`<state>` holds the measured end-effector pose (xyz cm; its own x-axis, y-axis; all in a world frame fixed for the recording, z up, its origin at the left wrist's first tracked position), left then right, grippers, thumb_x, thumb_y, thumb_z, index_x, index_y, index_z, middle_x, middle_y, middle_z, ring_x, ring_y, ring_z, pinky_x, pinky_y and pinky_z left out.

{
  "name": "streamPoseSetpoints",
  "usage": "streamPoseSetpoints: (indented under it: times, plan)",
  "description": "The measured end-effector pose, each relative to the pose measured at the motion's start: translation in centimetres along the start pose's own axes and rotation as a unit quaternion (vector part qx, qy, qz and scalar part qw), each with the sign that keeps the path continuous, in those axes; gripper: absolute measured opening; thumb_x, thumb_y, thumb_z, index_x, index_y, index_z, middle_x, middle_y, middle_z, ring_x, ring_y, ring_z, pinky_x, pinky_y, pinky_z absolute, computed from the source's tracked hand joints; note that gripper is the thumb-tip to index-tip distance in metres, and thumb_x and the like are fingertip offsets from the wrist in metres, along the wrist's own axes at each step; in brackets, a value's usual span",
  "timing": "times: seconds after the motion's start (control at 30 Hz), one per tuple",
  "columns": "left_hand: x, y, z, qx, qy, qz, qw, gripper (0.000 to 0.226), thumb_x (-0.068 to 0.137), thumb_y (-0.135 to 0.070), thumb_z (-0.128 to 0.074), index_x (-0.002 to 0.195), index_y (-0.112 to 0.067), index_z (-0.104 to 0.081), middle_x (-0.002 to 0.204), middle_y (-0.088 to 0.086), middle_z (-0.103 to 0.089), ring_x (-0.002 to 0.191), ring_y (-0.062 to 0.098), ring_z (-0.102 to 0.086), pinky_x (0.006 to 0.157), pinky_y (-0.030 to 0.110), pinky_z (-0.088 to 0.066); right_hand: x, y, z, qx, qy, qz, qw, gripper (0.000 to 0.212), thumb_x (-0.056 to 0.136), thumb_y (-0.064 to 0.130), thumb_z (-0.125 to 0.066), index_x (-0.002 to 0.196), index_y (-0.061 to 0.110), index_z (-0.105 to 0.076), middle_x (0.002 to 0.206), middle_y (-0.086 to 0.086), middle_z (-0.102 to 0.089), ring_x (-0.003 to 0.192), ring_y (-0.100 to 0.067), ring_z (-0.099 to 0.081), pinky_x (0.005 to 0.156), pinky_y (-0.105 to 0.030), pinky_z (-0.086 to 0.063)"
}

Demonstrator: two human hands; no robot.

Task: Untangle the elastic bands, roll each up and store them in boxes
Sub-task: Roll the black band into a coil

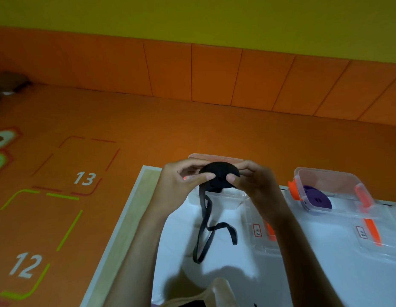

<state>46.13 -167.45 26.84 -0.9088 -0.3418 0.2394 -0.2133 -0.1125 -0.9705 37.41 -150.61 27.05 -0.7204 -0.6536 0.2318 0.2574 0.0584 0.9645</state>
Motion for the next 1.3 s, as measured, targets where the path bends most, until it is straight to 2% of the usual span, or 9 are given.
streamPoseSetpoints:
  times: [0.1, 0.2, 0.43, 0.6, 0.73, 0.9, 1.1, 1.2, 1.3]
  plan:
    - [0.2, -0.5, -0.3, 0.063, 0.016, -0.026, 0.998, 0.024, 0.09, -0.018, -0.083, 0.114, -0.025, -0.082, 0.109, -0.01, -0.078, 0.109, 0.018, -0.071, 0.095, 0.029, -0.055, 0.1, -0.2, -0.3, -0.058, 0.043, -0.021, 0.997, 0.018, 0.089, 0.018, -0.081, 0.102, 0.01, -0.073, 0.099, -0.001, -0.081, 0.093, -0.018, -0.079, 0.078, -0.028, -0.061]
    - [0.1, -1.8, -1.2, 0.097, 0.036, -0.072, 0.992, 0.028, 0.093, -0.016, -0.079, 0.12, -0.027, -0.08, 0.113, -0.018, -0.077, 0.112, 0.013, -0.07, 0.094, 0.018, -0.05, 0.4, 1.0, -0.8, -0.015, 0.052, -0.024, 0.998, 0.021, 0.085, 0.024, -0.076, 0.105, 0.019, -0.073, 0.099, 0.004, -0.081, 0.089, -0.015, -0.079, 0.07, -0.021, -0.06]
    - [0.4, -2.7, -0.1, -0.011, -0.013, -0.046, 0.999, 0.027, 0.086, -0.027, -0.086, 0.111, -0.035, -0.082, 0.11, -0.007, -0.081, 0.104, 0.016, -0.077, 0.086, 0.021, -0.057, 0.4, 3.0, 0.4, 0.081, -0.036, 0.03, 0.996, 0.014, 0.1, 0.017, -0.069, 0.109, 0.007, -0.071, 0.099, -0.014, -0.08, 0.09, -0.032, -0.08, 0.067, -0.035, -0.066]
    - [0.4, -3.0, 0.5, 0.022, -0.004, -0.053, 0.998, 0.027, 0.09, -0.026, -0.082, 0.115, -0.035, -0.082, 0.11, -0.006, -0.08, 0.103, 0.017, -0.074, 0.083, 0.022, -0.055, 0.3, 2.4, -0.2, 0.032, 0.016, -0.006, 0.999, 0.033, 0.093, 0.034, -0.072, 0.109, 0.005, -0.071, 0.104, -0.013, -0.079, 0.098, -0.033, -0.078, 0.084, -0.043, -0.064]
    - [0.2, -3.4, -0.3, 0.069, 0.007, -0.065, 0.995, 0.027, 0.089, -0.027, -0.083, 0.114, -0.04, -0.081, 0.112, -0.015, -0.079, 0.107, 0.013, -0.074, 0.089, 0.02, -0.054, 0.4, 3.1, 0.2, 0.029, -0.012, -0.007, 0.999, 0.026, 0.085, 0.024, -0.085, 0.098, 0.008, -0.07, 0.094, -0.007, -0.081, 0.083, -0.026, -0.08, 0.067, -0.027, -0.063]
    - [0.2, -3.2, -0.4, 0.066, -0.002, -0.047, 0.997, 0.026, 0.087, -0.028, -0.086, 0.108, -0.043, -0.081, 0.104, -0.013, -0.078, 0.102, 0.014, -0.073, 0.083, 0.017, -0.053, 0.3, 3.5, 0.7, 0.038, -0.06, 0.008, 0.997, 0.02, 0.085, 0.018, -0.077, 0.098, 0.003, -0.072, 0.092, -0.01, -0.081, 0.08, -0.025, -0.08, 0.065, -0.025, -0.062]
    - [0.2, -4.5, -0.8, 0.164, 0.02, -0.081, 0.983, 0.022, 0.098, -0.028, -0.075, 0.12, -0.03, -0.08, 0.108, -0.015, -0.076, 0.106, 0.022, -0.065, 0.09, 0.045, -0.054, 0.2, 4.4, 0.6, 0.044, -0.08, 0.002, 0.996, 0.023, 0.084, 0.021, -0.082, 0.097, 0.004, -0.073, 0.089, -0.01, -0.081, 0.079, -0.026, -0.08, 0.063, -0.026, -0.063]
    - [0.2, -6.0, -0.6, 0.145, 0.014, -0.106, 0.984, 0.026, 0.1, -0.031, -0.072, 0.125, -0.038, -0.076, 0.115, -0.015, -0.078, 0.11, 0.025, -0.065, 0.095, 0.044, -0.052, 0.3, 5.3, 0.7, 0.078, -0.081, 0.009, 0.994, 0.025, 0.088, 0.024, -0.082, 0.107, 0.008, -0.076, 0.096, -0.013, -0.081, 0.084, -0.03, -0.08, 0.063, -0.028, -0.063]
    - [0.4, -6.0, -0.3, 0.026, 0.019, -0.072, 0.997, 0.032, 0.097, -0.025, -0.077, 0.126, -0.038, -0.076, 0.117, -0.001, -0.079, 0.112, 0.024, -0.072, 0.093, 0.041, -0.059, 0.3, 5.5, 0.1, 0.121, -0.069, 0.019, 0.99, 0.023, 0.093, 0.024, -0.076, 0.112, 0.012, -0.076, 0.103, -0.015, -0.08, 0.09, -0.034, -0.08, 0.067, -0.031, -0.065]
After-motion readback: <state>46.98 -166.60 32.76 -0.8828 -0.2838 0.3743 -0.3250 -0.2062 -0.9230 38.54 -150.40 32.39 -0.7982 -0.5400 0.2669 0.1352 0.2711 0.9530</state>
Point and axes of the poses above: each hand's wrist, its own x-axis towards the middle knuckle, its own z-axis out of the back of the hand, y = z × x, the point moved 10 cm from there along x, towards the middle knuckle
